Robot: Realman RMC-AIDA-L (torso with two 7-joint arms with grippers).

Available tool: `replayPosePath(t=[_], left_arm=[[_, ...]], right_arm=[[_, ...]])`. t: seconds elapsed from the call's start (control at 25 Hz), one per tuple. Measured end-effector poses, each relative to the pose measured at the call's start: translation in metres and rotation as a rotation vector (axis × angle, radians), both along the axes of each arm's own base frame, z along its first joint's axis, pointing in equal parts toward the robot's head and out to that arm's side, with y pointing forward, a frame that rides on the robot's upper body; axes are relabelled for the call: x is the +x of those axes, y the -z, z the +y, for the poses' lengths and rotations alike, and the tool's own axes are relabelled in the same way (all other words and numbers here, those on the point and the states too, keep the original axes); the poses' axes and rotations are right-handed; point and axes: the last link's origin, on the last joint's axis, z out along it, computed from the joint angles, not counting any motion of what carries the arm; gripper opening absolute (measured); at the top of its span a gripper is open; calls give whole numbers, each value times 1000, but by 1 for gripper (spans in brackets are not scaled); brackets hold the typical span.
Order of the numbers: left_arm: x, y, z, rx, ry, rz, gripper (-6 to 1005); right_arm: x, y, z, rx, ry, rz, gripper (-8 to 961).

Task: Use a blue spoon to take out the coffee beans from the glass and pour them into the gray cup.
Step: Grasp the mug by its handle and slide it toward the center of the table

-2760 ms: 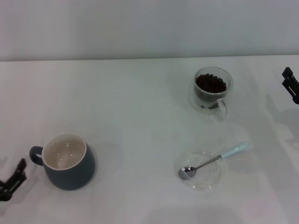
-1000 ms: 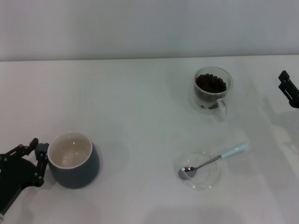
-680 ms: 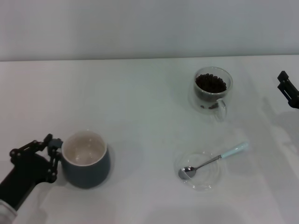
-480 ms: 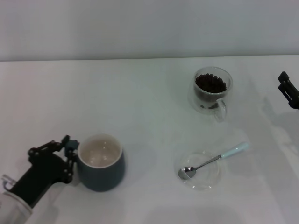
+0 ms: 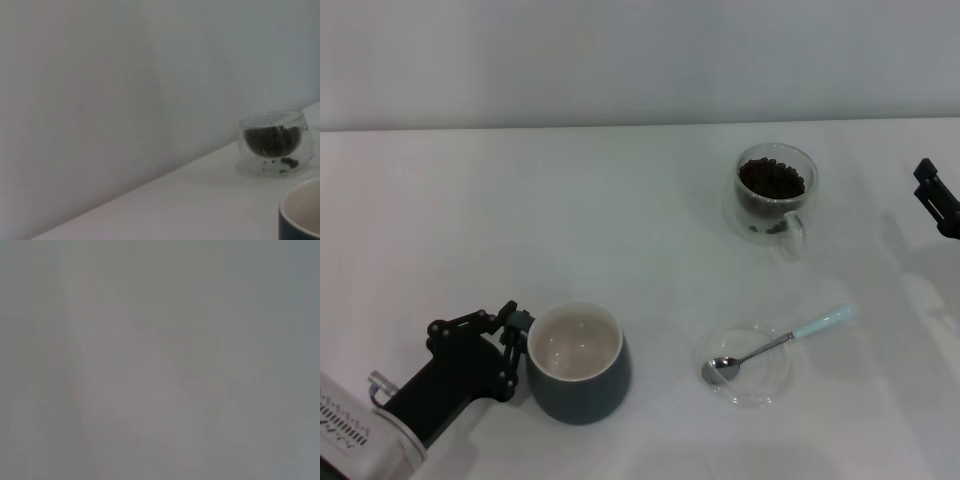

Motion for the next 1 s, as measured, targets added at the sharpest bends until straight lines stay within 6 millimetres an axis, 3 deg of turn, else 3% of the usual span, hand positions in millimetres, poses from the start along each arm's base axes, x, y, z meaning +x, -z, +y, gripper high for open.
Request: replayPosePath(t=[0.2,0.68,1.0], left_arm=[[2,0,-1,13,-12,-24,115],[-7,-6,-17,48,-46,-63,546],[-12,-11,-33,79,-59,-101,693]], right_arm=[[2,-1,-2,0,5,-2,797],[13,-5,-20,-6,30,168,798],[24,-4,-44,-101,52,389,798]])
